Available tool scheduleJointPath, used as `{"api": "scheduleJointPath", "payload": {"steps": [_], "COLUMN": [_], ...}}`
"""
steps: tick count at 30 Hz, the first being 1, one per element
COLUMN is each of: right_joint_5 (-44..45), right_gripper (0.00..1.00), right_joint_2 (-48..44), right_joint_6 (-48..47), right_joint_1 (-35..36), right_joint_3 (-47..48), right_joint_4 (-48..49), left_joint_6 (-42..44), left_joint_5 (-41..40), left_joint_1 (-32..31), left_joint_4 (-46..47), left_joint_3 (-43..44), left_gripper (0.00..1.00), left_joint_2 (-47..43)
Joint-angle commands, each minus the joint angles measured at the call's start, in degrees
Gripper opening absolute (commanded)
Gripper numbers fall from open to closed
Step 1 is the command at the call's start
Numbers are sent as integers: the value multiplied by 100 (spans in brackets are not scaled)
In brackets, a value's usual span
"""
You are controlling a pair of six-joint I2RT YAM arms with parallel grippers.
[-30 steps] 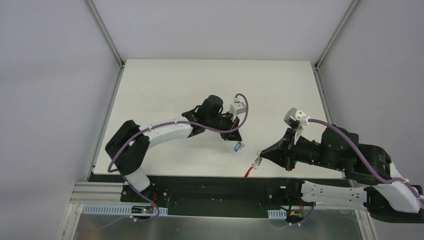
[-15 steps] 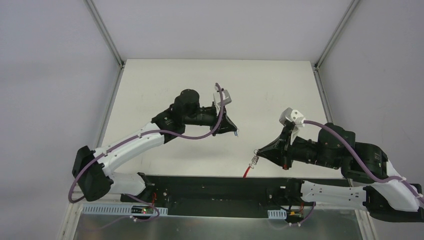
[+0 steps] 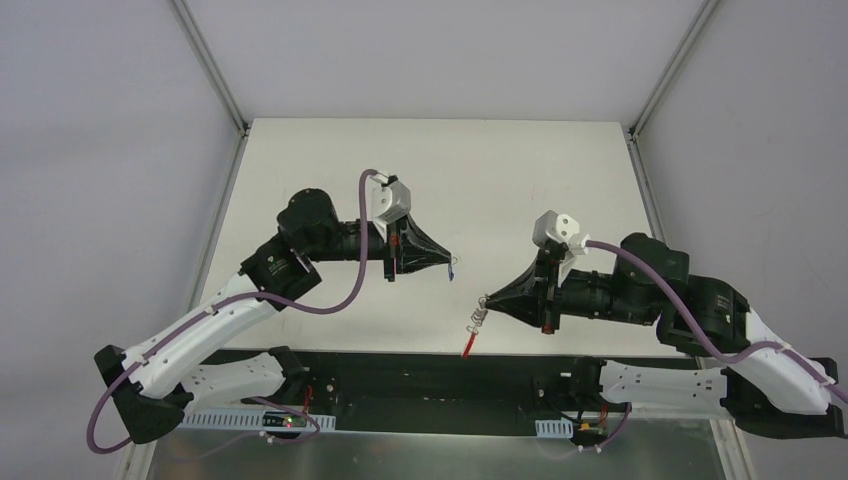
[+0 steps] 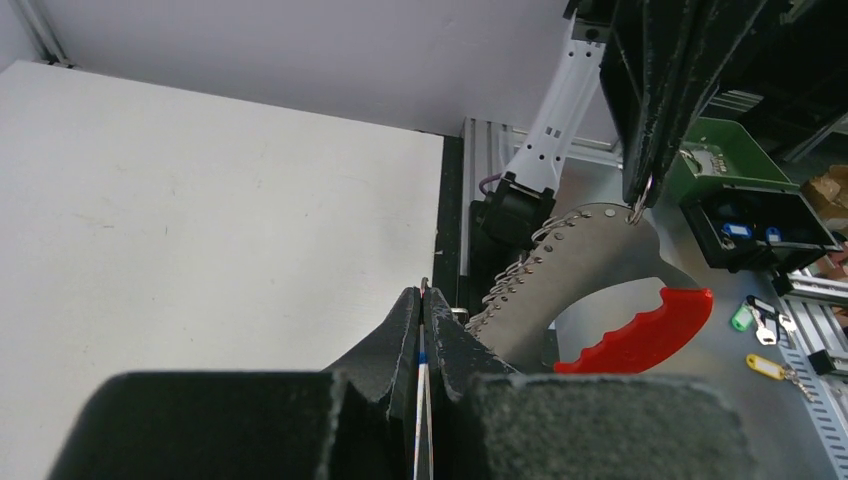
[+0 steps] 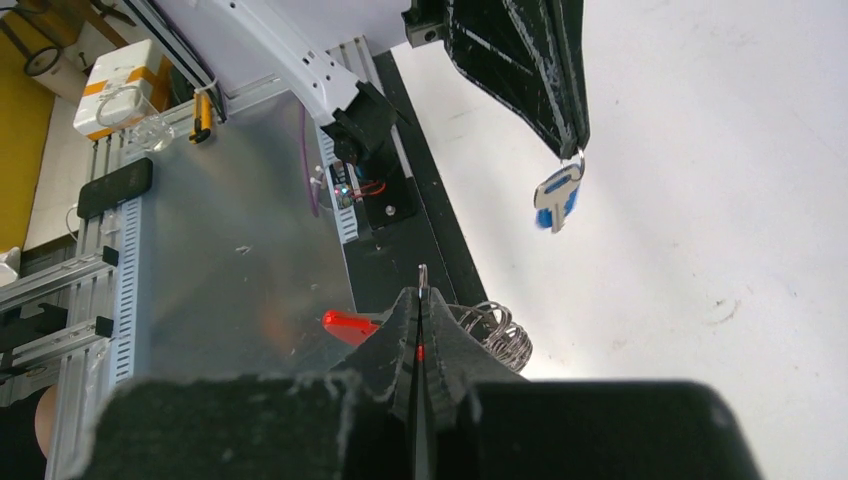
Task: Put the keys on the keyring
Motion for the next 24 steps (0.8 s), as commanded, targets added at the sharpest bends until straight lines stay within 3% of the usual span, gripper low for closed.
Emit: {"api": "scheduleJointPath", "payload": {"steps": [1,11,24], "right_joint_5": [-369,-243,359], "right_gripper": [0,0,0], "right_joint_2": [168,523,630], "right_joint_6": [-205,71,40], "right_joint_1": [-13,-15,-6], "right_joint_3": [143,97,78], "right_joint_4": [868,1651,1866], "left_joint_6": [22,-78,-331], "left_joint_5": [360,747,722], "left_joint_1": [-48,-49,-54], "left_joint_4": [32,133,33], "left_joint_3": [79,108,322], "left_gripper": [0,0,0], "left_joint_2": [-293,-738,-1030]}}
